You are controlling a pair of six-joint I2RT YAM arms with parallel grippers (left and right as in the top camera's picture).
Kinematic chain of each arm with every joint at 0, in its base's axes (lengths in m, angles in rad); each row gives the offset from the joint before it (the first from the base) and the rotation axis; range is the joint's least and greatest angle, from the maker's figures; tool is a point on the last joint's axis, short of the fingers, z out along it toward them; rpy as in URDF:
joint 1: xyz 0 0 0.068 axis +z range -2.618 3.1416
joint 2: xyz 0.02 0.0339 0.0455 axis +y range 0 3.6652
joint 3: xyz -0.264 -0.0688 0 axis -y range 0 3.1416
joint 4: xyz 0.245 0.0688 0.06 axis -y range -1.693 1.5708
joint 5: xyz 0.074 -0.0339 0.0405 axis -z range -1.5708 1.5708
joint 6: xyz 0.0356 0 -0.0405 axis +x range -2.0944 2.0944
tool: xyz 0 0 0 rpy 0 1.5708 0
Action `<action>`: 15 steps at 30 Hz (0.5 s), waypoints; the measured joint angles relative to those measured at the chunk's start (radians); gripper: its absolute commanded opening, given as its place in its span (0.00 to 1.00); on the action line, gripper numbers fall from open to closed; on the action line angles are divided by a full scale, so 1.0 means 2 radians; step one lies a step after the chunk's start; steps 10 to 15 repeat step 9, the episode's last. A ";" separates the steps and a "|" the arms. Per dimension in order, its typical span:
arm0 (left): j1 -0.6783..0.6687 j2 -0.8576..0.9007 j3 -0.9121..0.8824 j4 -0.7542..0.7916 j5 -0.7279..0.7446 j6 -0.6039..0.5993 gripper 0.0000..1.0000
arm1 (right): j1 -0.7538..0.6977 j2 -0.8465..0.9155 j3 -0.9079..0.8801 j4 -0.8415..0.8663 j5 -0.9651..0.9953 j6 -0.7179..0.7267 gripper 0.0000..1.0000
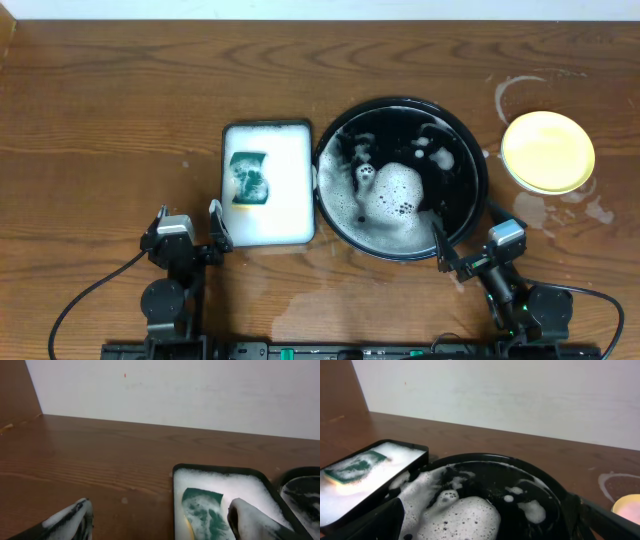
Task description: Clean dirty plates on tray and stack at the side
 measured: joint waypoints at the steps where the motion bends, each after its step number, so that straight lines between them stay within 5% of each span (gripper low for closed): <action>1: 0.000 0.000 0.000 0.000 0.000 0.000 0.87 | 0.000 0.000 0.000 0.000 0.000 0.000 0.99; 15: 0.000 0.000 0.000 0.000 0.000 0.000 0.88 | 0.000 0.000 0.000 0.000 0.000 0.000 0.99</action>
